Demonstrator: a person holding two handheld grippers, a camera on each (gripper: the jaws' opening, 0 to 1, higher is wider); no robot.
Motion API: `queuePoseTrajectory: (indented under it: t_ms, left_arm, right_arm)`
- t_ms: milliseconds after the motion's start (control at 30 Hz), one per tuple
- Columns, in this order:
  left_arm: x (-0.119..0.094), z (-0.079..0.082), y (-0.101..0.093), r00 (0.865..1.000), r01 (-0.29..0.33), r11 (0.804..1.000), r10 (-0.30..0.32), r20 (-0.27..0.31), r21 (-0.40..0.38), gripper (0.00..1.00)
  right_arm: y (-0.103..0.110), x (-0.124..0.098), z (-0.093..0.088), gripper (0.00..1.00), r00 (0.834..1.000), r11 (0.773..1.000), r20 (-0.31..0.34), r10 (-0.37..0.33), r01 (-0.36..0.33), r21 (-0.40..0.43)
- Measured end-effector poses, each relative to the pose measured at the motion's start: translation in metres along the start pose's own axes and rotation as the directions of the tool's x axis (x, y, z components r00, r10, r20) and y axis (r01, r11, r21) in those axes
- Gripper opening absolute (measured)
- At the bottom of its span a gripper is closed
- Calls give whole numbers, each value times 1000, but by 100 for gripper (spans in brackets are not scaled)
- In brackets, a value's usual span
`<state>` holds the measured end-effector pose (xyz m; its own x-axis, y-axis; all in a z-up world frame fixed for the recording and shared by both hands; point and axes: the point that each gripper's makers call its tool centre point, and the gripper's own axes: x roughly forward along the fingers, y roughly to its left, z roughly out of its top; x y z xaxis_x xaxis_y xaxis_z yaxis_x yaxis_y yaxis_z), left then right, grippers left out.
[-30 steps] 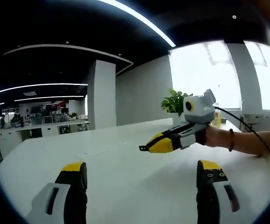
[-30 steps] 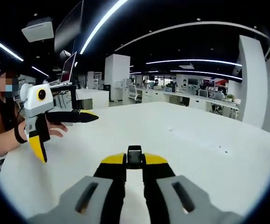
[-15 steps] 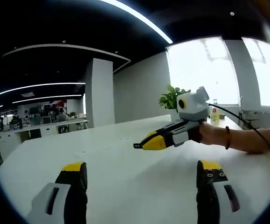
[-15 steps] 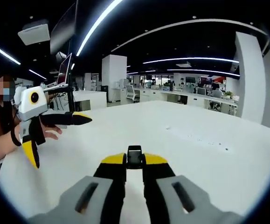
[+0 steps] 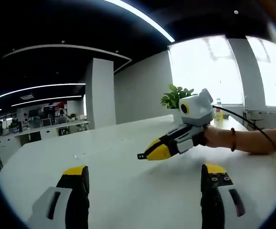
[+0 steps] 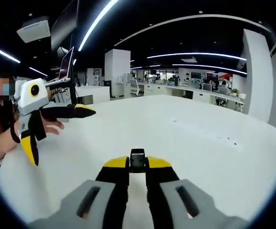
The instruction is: Snap the two parts of the plastic buckle together until the buckle closes and remains connected.
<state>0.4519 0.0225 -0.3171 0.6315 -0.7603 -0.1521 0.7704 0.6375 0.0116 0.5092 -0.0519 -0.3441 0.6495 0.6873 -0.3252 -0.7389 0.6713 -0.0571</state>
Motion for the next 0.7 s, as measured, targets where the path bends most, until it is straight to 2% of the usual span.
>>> queuePoseTrajectory:
  t_ms: [167, 267, 633, 700]
  left_arm:
    - [-1, 2, -3, 1000, 8, 1000, -8, 9, -7, 99]
    - [-1, 3, -8, 999, 37, 999, -36, 21, -36, 99]
    - [-1, -4, -4, 1000, 16, 999, -16, -6, -30, 99]
    - [-1, -5, -4, 1000, 13, 1000, -13, -12, -25, 99]
  right_arm:
    - [4, 4, -9, 11, 1000, 1000, -30, 6, -6, 1]
    - [6, 6, -13, 11, 999, 1000, -44, 18, -18, 8]
    - [10, 6, -31, 11, 994, 1000, -109, 12, -12, 1]
    - [12, 6, -31, 11, 994, 1000, -105, 22, -20, 12]
